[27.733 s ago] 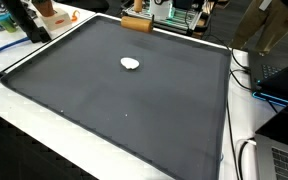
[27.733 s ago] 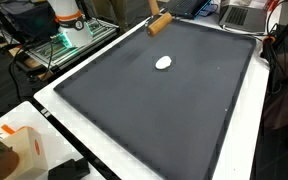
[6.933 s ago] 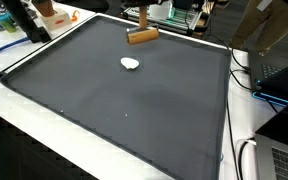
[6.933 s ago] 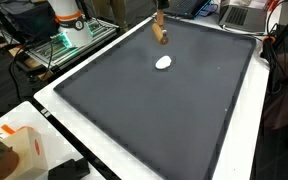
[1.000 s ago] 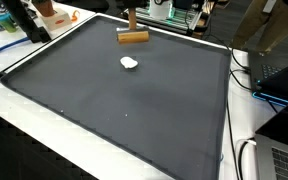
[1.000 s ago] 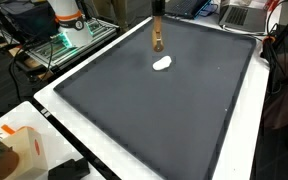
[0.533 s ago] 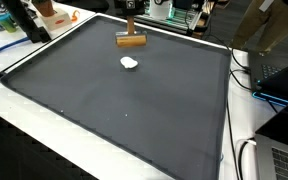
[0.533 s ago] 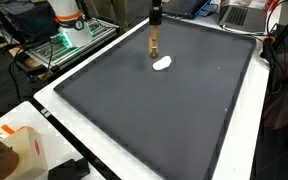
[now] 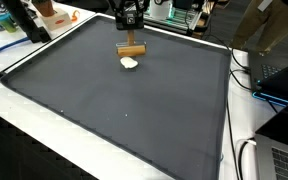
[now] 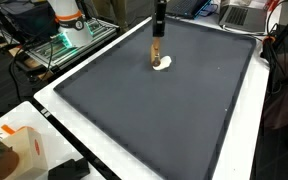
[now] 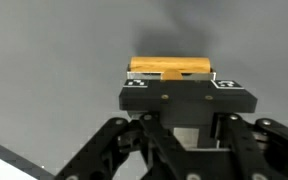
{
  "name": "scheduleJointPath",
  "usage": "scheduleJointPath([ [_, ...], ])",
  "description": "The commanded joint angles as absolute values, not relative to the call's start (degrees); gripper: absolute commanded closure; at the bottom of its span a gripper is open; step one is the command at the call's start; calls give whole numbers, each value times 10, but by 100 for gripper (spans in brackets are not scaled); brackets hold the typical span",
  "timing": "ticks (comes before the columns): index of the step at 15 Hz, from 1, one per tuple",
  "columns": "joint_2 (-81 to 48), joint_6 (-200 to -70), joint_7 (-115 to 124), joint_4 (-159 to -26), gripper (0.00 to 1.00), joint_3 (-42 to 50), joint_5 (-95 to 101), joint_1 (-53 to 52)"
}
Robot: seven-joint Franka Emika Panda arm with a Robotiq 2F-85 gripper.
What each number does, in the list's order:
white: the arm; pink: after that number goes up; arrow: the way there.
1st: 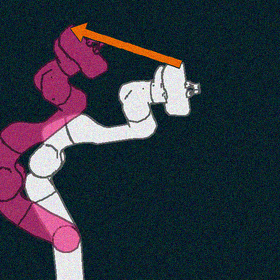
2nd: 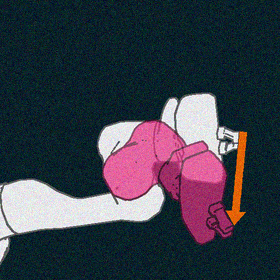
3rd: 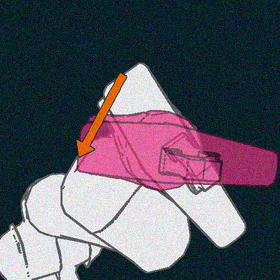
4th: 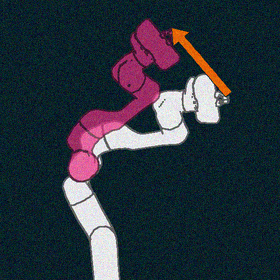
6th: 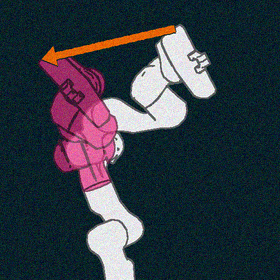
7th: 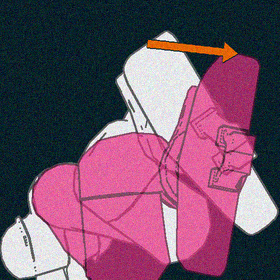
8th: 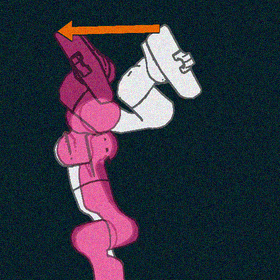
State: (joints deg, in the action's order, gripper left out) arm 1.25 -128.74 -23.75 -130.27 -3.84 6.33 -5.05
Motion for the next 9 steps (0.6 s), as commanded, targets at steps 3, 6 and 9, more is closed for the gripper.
scheduleJointPath([
  [3,-23,-1316,-238,-1289,77,-47,69,-52],
  [6,-34,-1331,-240,-1288,77,-56,73,-56],
  [9,-38,-1351,-241,-1290,77,-62,72,-58],
])
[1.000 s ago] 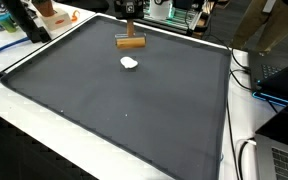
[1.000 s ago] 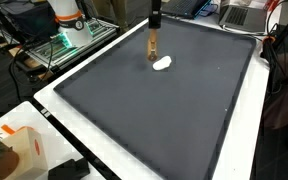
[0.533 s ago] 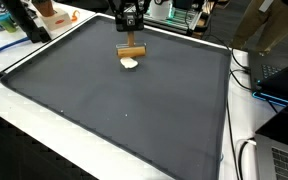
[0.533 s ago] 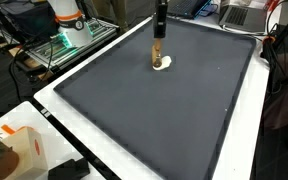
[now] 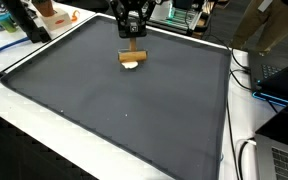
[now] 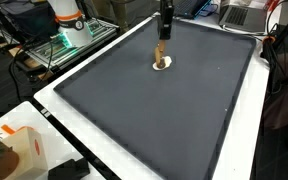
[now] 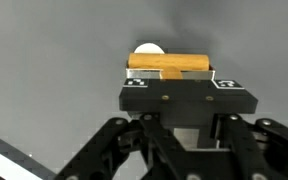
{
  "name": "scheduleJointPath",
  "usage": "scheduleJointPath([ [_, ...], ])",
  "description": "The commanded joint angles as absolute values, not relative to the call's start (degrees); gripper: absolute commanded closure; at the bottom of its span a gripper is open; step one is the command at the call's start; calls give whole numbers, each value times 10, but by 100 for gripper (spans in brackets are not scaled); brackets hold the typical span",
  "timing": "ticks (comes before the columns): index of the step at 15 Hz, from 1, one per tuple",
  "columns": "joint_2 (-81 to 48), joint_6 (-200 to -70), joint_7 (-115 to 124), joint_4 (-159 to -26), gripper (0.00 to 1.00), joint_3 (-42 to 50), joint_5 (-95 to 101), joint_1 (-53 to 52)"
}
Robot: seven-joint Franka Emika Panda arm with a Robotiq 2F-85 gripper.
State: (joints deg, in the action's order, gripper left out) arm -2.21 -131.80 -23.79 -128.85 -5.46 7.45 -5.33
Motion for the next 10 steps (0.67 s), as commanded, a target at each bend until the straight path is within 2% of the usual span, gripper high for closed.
scheduleJointPath([
  [1,-39,-1353,-243,-1289,77,-63,71,-58],
  [10,-66,-1366,-276,-1274,77,-66,28,-52],
])
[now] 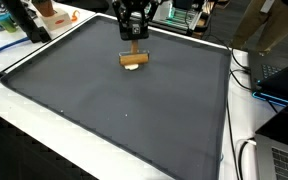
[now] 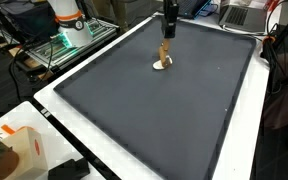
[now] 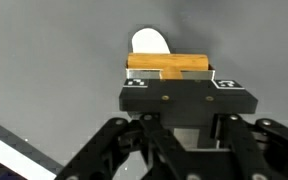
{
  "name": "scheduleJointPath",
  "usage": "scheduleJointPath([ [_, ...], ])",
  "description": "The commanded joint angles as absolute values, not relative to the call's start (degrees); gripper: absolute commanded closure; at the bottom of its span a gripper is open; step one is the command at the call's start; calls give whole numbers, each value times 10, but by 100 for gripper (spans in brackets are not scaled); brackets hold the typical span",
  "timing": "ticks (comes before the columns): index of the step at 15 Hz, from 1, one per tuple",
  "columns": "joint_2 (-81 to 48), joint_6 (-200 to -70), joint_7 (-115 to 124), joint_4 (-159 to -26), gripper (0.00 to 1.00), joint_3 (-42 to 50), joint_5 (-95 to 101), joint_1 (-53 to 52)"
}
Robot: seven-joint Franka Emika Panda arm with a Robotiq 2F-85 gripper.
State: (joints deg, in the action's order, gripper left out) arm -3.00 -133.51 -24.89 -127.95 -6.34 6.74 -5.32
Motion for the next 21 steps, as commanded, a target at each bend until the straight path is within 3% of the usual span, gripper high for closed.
scheduleJointPath([
  [1,-69,-1370,-278,-1271,77,-65,20,-50],
  [8,-78,-1394,-281,-1257,77,-66,-12,-43],
  [12,34,-1329,-210,-1260,77,-54,59,-46],
  [19,106,-996,-152,-1135,77,-44,42,-48],
  [20,115,-1011,-208,-1137,77,-31,-12,-56],
  [21,108,-1032,-162,-1154,52,-44,42,-50],
])
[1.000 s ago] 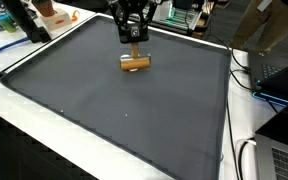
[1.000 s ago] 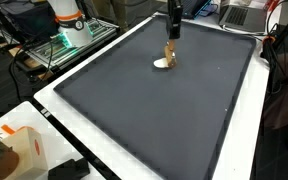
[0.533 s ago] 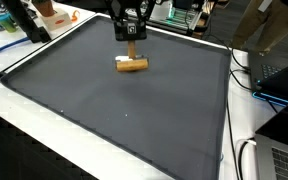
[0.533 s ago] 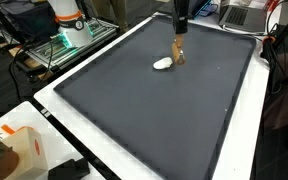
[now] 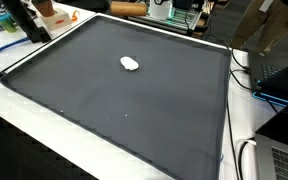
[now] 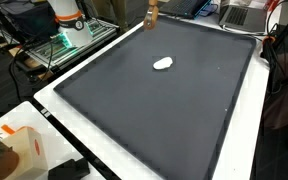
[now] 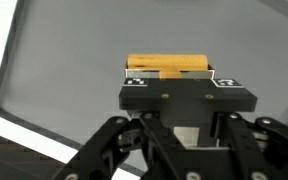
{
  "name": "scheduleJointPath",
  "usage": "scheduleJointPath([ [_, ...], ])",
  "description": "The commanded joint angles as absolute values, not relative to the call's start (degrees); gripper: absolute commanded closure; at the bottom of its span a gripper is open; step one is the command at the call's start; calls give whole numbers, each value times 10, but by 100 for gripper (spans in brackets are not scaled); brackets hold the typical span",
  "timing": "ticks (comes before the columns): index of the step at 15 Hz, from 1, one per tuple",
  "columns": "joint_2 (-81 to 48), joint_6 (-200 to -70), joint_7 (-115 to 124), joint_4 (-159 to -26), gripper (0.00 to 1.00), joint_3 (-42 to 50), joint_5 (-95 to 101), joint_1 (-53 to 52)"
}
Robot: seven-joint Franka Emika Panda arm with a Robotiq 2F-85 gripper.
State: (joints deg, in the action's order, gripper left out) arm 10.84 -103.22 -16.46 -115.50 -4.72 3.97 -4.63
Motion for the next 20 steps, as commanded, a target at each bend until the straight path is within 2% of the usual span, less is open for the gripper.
scheduleJointPath([
  [1,111,-1024,-182,-1144,52,-40,16,-52],
  [4,111,-1020,-195,-1137,52,-37,1,-53],
  [5,111,-1045,-107,-1144,77,-48,24,-46],
  [11,115,-1080,78,-1159,77,-56,66,-37],
  [12,105,-1066,25,-1145,52,-50,47,-45],
  [16,104,-1067,65,-1147,52,-51,58,-43],
  [17,104,-1067,66,-1147,77,-51,58,-43],
  [20,92,-1085,161,-1151,77,-45,21,-32],
])
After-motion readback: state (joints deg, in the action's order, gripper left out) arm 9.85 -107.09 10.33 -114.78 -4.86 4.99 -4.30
